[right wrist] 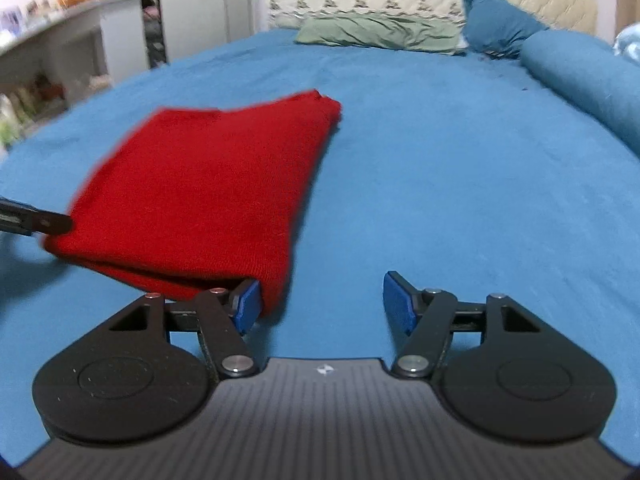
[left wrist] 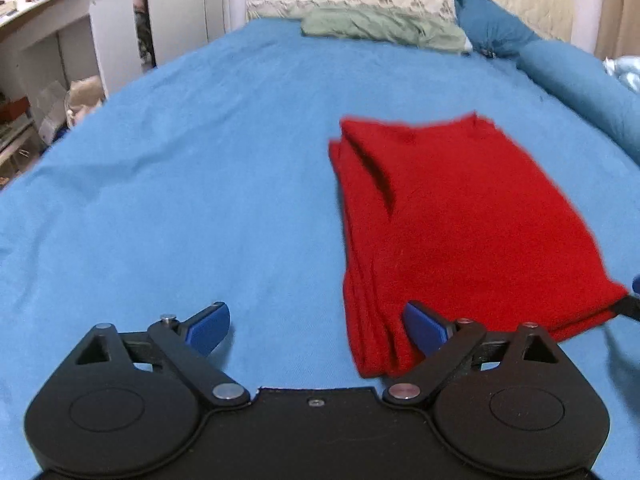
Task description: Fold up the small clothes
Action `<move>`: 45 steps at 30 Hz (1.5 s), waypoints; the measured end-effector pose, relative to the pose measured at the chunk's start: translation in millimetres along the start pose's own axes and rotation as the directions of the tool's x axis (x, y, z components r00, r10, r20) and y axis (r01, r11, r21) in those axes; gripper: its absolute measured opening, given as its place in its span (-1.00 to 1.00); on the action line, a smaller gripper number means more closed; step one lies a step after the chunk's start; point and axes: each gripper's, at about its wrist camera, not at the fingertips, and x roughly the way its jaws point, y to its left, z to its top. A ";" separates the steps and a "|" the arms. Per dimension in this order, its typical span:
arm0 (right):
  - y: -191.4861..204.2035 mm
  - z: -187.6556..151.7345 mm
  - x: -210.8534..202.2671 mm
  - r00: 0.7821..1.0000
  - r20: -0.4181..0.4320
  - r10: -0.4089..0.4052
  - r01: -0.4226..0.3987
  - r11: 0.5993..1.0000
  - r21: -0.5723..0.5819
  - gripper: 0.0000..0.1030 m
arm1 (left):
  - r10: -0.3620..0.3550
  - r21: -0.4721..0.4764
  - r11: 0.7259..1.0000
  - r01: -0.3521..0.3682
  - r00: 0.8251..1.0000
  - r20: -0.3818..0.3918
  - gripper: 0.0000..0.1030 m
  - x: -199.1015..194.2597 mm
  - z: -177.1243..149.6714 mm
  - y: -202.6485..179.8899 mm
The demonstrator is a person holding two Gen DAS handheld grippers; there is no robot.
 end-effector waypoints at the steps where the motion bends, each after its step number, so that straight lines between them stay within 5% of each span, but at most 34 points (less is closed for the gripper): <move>1: -7.7 3.5 -10.4 0.999 0.007 0.043 -0.043 0.999 0.023 0.57 | 0.004 -0.015 1.000 -0.003 1.000 0.026 0.93 -8.0 6.0 -0.1; 5: -32.4 26.0 -45.2 0.988 0.049 0.143 -0.146 0.987 0.072 1.00 | -0.052 -0.035 0.998 0.056 0.994 0.099 1.00 -25.6 39.6 3.0; 8: -50.6 62.4 -46.7 0.976 0.062 0.209 -0.216 0.968 0.131 1.00 | -0.114 -0.009 0.993 0.115 0.992 0.058 1.00 -9.4 67.3 -1.6; 14: -65.7 111.7 28.7 0.955 -0.048 0.293 -0.266 0.917 0.296 1.00 | -0.250 -0.152 0.960 0.234 0.964 -0.095 0.96 63.0 79.0 4.6; 21: -44.3 92.9 91.5 0.931 -0.129 0.342 -0.279 0.893 0.354 1.00 | -0.270 -0.102 0.960 0.260 0.956 -0.113 0.67 83.6 69.0 -7.4; 24: -37.5 82.5 109.2 0.927 -0.149 0.343 -0.268 0.888 0.374 0.82 | -0.303 -0.132 0.949 0.288 0.946 -0.112 0.51 91.4 68.7 -7.2; 25: -34.7 79.9 111.5 0.931 -0.141 0.337 -0.266 0.889 0.373 0.70 | -0.319 -0.142 0.943 0.302 0.941 -0.116 0.24 92.8 69.5 -8.1; 28: -26.6 82.2 113.7 0.927 -0.129 0.353 -0.287 0.887 0.362 -0.05 | -0.322 -0.164 0.939 0.303 0.940 -0.110 -0.26 93.7 73.6 -12.1; 33: -22.0 100.7 89.2 0.932 -0.080 0.353 -0.304 0.884 0.356 -0.28 | -0.266 -0.058 0.962 0.265 0.964 -0.003 -0.52 43.1 80.9 -40.2; 39: -45.7 105.9 -11.4 0.917 0.012 0.398 -0.380 0.866 0.324 -0.28 | -0.329 0.008 0.944 0.330 0.939 0.098 -0.52 -63.3 61.2 -85.4; 45: -97.0 42.6 -129.1 0.922 0.014 0.387 -0.374 0.880 0.292 -0.28 | -0.389 0.005 0.921 0.389 0.920 0.043 -0.52 -114.2 -18.8 -147.7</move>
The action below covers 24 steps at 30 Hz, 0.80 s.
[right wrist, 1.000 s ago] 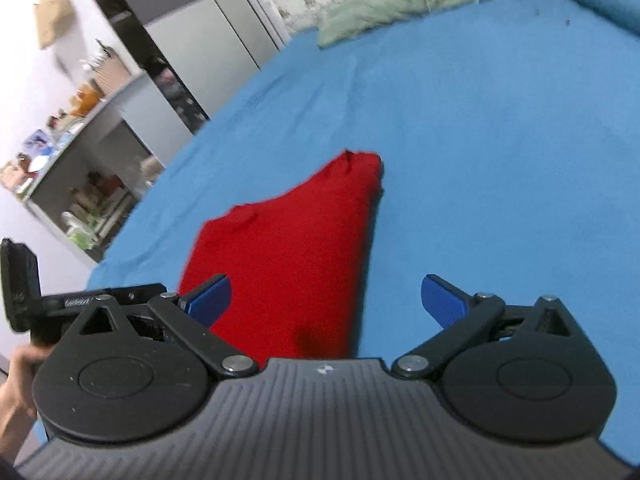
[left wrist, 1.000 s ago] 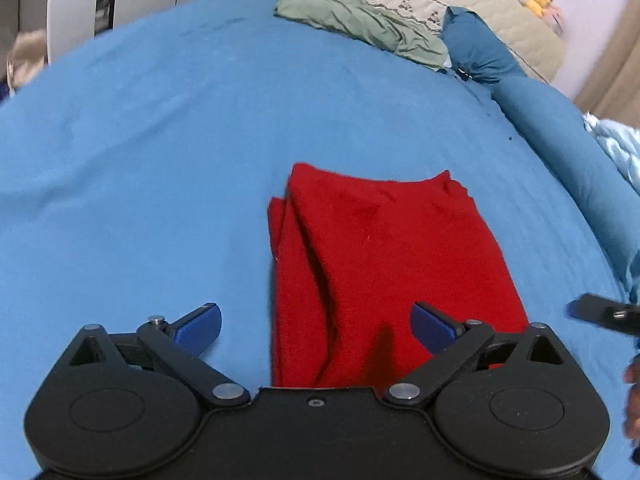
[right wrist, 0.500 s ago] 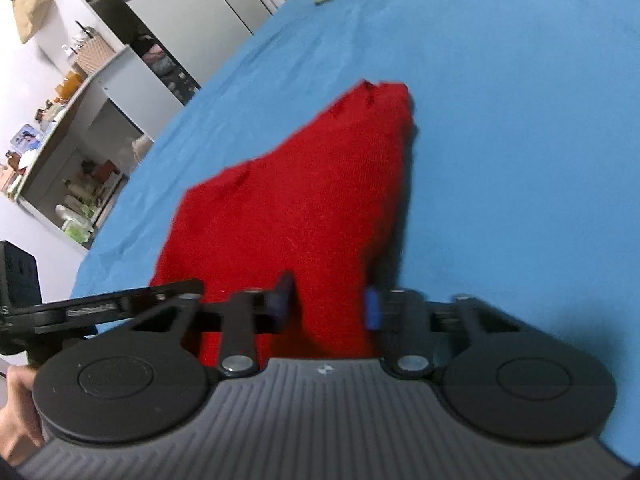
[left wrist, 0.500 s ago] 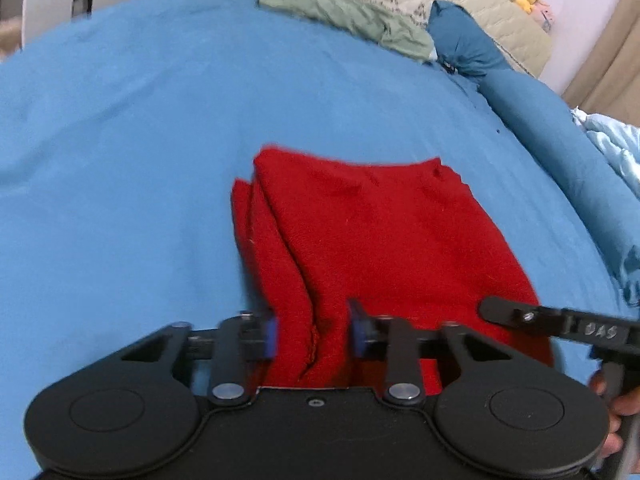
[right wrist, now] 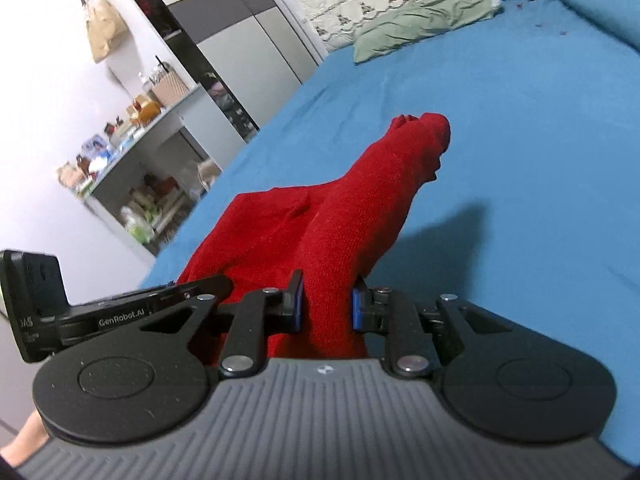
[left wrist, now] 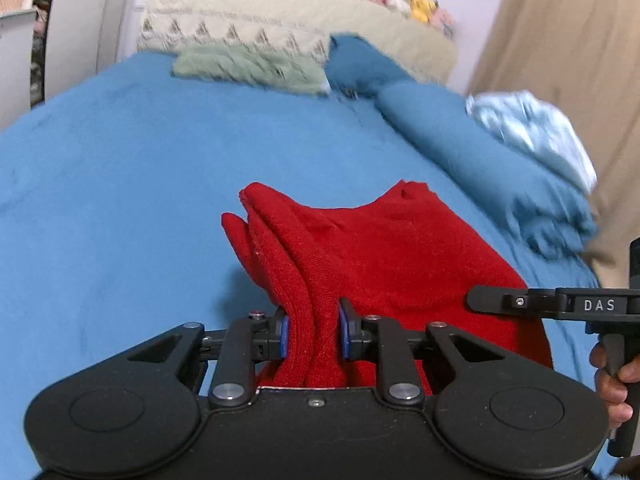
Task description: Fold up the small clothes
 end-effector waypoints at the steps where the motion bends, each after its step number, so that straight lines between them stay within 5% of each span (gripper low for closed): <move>1: -6.8 -14.1 -10.6 1.000 -0.010 -0.019 0.019 1.000 0.000 -0.28 | -0.005 -0.010 1.000 0.005 1.000 -0.016 -0.52 4.5 -12.5 -7.1; 6: -55.3 -89.0 -22.4 0.986 -0.082 -0.145 0.151 0.986 0.071 -0.24 | 0.056 -0.022 0.998 -0.058 0.995 -0.080 -0.50 28.7 -68.3 -32.9; 11: -61.6 -107.4 -23.3 0.986 -0.050 -0.162 0.166 0.982 0.088 -0.05 | 0.102 -0.001 0.995 -0.102 0.993 -0.059 -0.40 18.9 -60.8 -38.7; 12: -57.2 -106.1 -24.3 0.983 -0.051 -0.175 0.178 0.981 0.075 0.03 | 0.123 0.014 0.992 -0.122 0.991 -0.043 -0.29 16.8 -57.4 -40.0; 15: -36.2 -93.7 -28.7 0.976 -0.038 -0.216 0.216 0.976 0.001 0.64 | 0.163 0.050 0.985 -0.164 0.986 0.020 0.49 -3.8 -57.4 -35.4; 16: -30.6 -92.2 -33.9 0.972 -0.011 -0.233 0.233 0.972 -0.023 0.83 | 0.178 0.059 0.982 -0.179 0.983 0.036 0.57 -6.2 -58.0 -33.4; 24: -50.8 -104.9 -30.7 0.903 0.011 -0.429 0.428 0.899 -0.094 0.84 | 0.268 0.099 0.960 -0.261 0.961 -0.071 0.58 41.2 -80.6 -12.4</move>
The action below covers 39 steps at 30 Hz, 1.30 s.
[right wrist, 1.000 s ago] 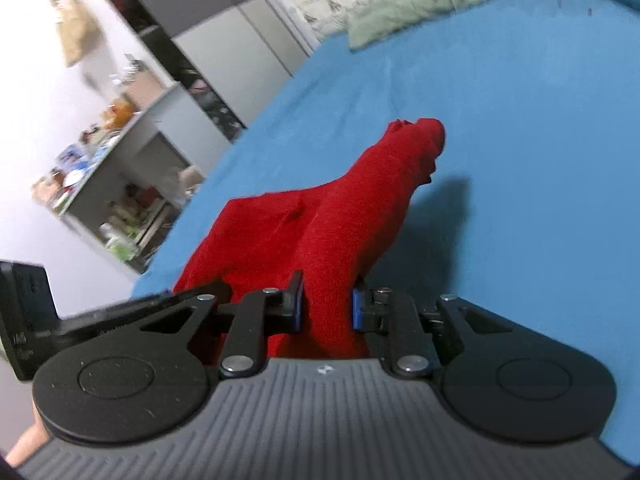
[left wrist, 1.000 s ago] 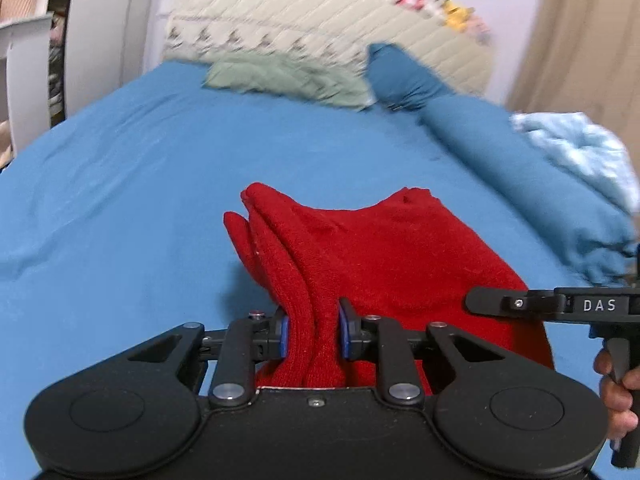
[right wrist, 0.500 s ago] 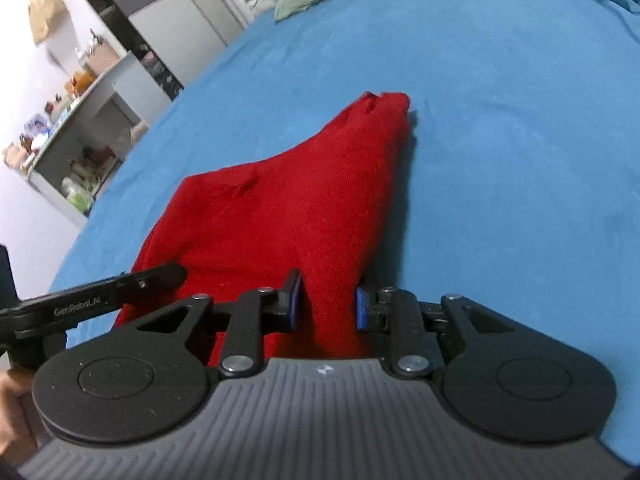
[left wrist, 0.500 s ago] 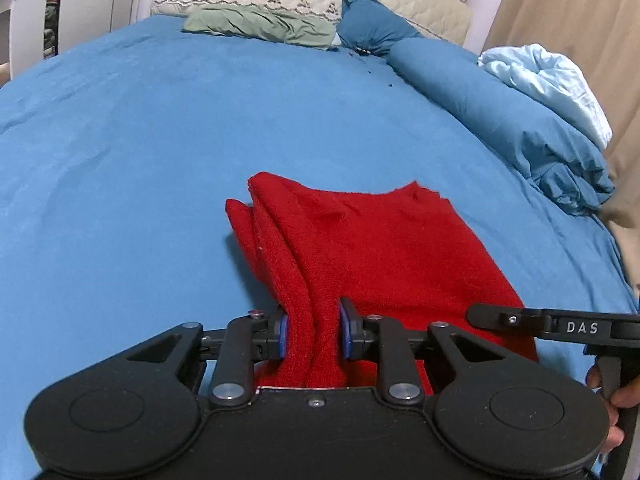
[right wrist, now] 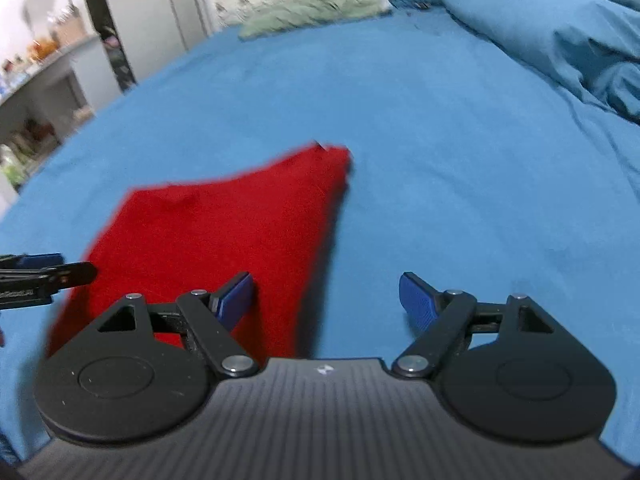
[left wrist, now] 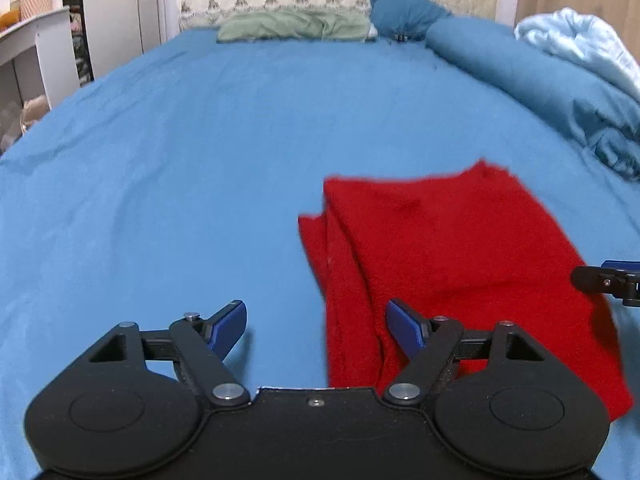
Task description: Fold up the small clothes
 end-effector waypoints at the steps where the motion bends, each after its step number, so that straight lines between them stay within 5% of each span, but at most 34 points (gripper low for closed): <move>1: -0.3 -4.1 7.0 1.000 -0.021 -0.011 0.011 1.000 -0.003 0.84 | -0.003 -0.006 1.000 0.003 1.000 -0.001 0.58 3.3 -1.9 0.8; 9: -3.3 -11.0 10.0 0.999 -0.027 -0.018 0.019 0.999 0.035 0.84 | 0.039 0.036 0.999 -0.040 0.999 0.019 0.51 -14.5 7.4 -5.5; 15: 15.2 9.1 -71.3 0.996 0.087 0.006 -0.004 1.000 -0.023 0.86 | 0.036 0.022 0.999 -0.038 0.996 0.083 0.58 -94.6 23.6 -9.2; 19: 34.0 20.9 -136.6 0.991 0.125 -0.037 0.042 0.998 -0.045 1.00 | 0.029 0.018 0.999 -0.032 0.990 0.140 1.00 -160.8 26.0 -18.3; 22: 48.6 23.4 -184.1 0.986 0.147 -0.080 0.087 0.995 -0.045 1.00 | 0.037 0.013 0.999 -0.039 0.987 0.158 1.00 -203.9 22.3 -25.1; 28: 71.0 0.7 -244.6 0.985 0.115 -0.127 0.134 0.990 -0.054 1.00 | 0.041 -0.035 0.999 -0.038 0.993 0.114 1.00 -246.5 -1.7 -29.5; 39: 74.6 -55.8 -258.4 0.988 0.002 -0.153 0.153 0.988 -0.026 1.00 | 0.080 -0.014 0.997 -0.080 0.995 0.060 1.00 -256.8 -50.5 -39.1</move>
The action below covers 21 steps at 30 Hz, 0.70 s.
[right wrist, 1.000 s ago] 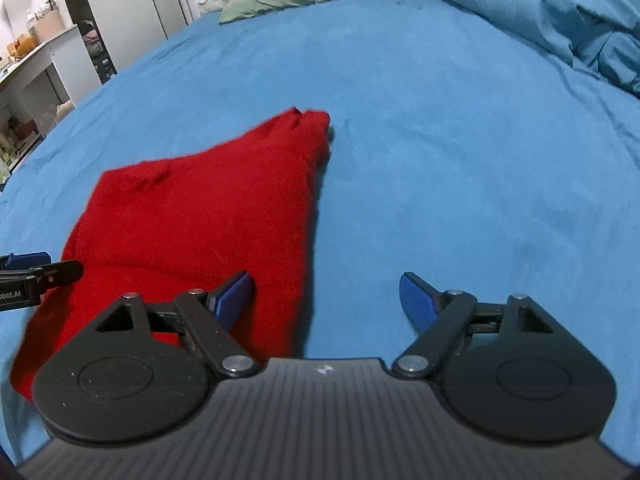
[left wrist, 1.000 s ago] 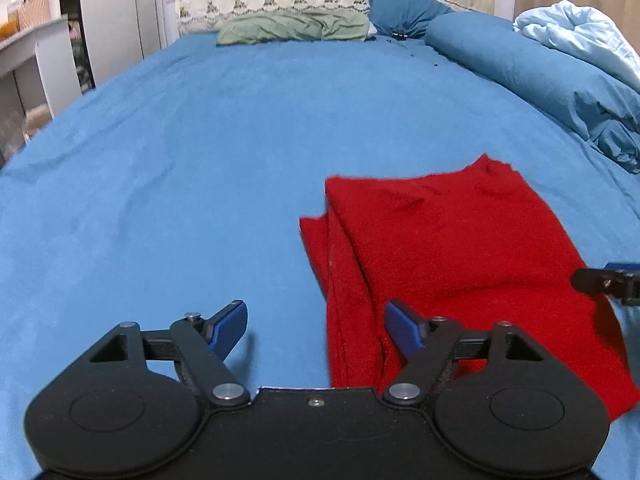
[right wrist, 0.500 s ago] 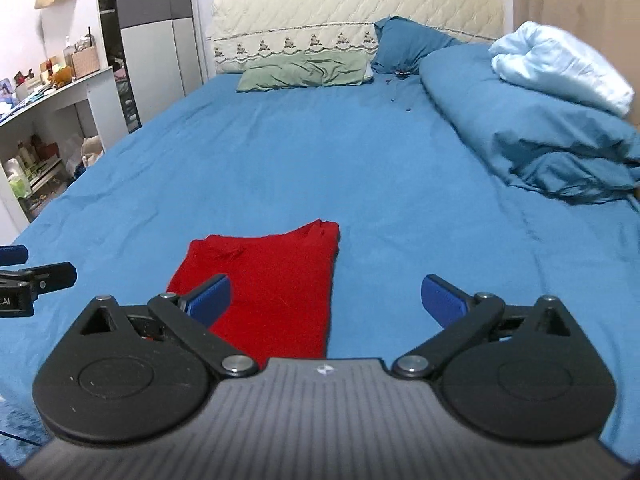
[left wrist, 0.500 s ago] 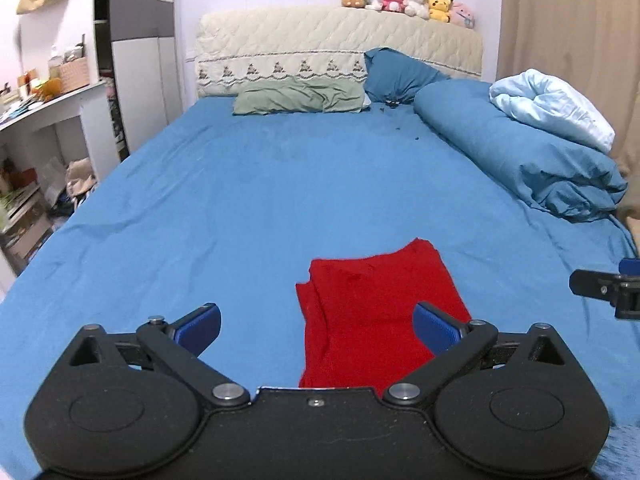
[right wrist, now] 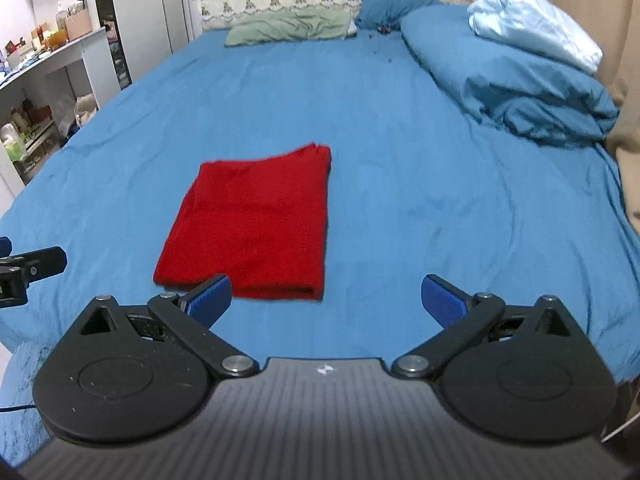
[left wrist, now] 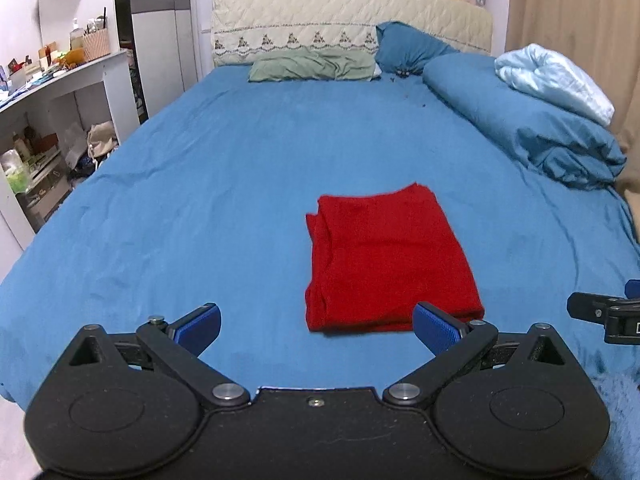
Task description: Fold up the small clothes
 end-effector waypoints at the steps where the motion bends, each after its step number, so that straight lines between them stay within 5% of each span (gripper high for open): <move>1: 0.3 -3.6 2.2 1.000 -0.015 -0.002 0.002 1.000 0.002 1.00 | 0.000 0.004 1.000 0.000 1.000 -0.002 1.00 -0.3 -3.0 -1.3; 21: -3.2 -21.8 12.9 0.997 -0.074 -0.011 0.013 1.000 0.018 1.00 | -0.012 0.052 0.999 0.012 1.000 0.004 1.00 1.0 -11.3 -22.6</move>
